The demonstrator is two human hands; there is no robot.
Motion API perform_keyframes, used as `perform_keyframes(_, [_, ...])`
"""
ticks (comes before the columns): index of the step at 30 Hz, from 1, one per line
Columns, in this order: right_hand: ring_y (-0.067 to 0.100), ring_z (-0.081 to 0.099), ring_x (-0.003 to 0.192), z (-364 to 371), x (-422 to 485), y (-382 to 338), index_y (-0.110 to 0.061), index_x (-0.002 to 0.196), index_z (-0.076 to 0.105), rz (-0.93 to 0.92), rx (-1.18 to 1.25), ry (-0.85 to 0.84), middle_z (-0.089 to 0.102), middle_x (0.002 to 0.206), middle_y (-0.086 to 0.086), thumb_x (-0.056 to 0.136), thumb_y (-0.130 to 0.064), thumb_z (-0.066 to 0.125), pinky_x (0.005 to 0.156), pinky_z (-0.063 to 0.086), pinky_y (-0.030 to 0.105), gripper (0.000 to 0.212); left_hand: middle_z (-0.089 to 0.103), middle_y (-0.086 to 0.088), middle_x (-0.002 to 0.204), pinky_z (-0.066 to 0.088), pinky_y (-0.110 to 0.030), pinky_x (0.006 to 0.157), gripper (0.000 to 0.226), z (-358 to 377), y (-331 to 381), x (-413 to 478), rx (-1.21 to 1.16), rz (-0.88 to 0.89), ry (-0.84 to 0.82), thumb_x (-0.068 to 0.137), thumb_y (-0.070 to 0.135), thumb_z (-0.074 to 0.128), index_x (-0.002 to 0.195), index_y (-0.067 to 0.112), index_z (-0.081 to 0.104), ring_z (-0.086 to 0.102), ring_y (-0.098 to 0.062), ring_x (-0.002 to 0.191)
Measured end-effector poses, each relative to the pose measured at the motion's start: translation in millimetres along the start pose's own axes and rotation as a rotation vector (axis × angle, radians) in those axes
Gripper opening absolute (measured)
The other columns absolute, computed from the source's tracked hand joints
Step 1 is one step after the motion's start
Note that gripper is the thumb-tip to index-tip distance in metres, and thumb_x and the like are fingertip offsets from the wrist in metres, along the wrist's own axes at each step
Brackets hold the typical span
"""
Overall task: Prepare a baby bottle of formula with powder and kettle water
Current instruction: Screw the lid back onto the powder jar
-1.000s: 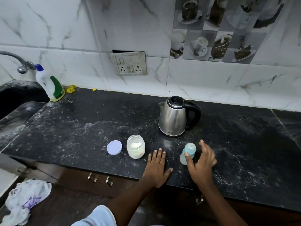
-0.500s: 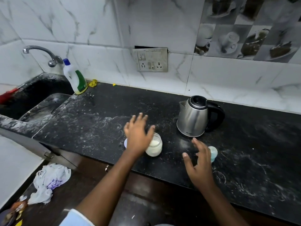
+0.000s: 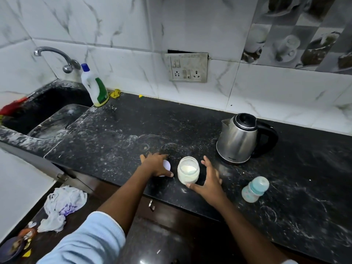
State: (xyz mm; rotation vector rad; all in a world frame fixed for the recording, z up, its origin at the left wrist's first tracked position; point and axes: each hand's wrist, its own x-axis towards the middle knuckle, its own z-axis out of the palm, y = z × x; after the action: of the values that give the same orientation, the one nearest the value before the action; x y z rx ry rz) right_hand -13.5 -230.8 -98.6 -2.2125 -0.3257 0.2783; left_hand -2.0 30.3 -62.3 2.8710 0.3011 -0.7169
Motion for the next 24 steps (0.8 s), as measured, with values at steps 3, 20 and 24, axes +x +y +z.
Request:
perform_keyframes(3, [0.018,0.021,0.151,11.8,9.7,-4.4,-0.045,0.162,0.011,0.027,0.015,-0.054,0.035,0.162,-0.016,0.06,-0.059,0.089,0.112,0.015,0.045,0.129,0.054,-0.007,0.151,0.025,-0.064,0.119,0.081,5.5,-0.3,4.2,0.037,0.02,0.045,0.083,0.063,0.078,0.151,0.026,0.053,0.05,-0.035,0.142])
perform_keyframes(20, [0.014,0.009,0.159,-10.8,8.8,-12.5,-0.06,0.158,0.003,-0.016,0.276,-0.147,0.017,0.172,-0.009,0.065,-0.07,0.082,0.129,0.012,0.058,0.123,0.067,-0.005,0.135,0.057,-0.032,0.103,0.066,-6.4,39.2,-29.7,-1.458,0.397,0.52,0.063,0.032,0.094,0.114,0.02,0.053,0.069,-0.011,0.12])
perform_keyframes(24, [-0.001,0.015,0.156,-35.6,10.1,-35.9,-0.056,0.16,0.015,-0.178,0.246,0.055,0.02,0.168,-0.022,0.087,-0.078,0.059,0.129,0.018,0.041,0.088,0.063,0.002,0.142,0.053,-0.035,0.11,0.07,8.6,56.6,-30.0,-1.275,0.55,0.568,0.07,0.025,0.097,0.121,0.033,0.051,0.065,-0.02,0.132])
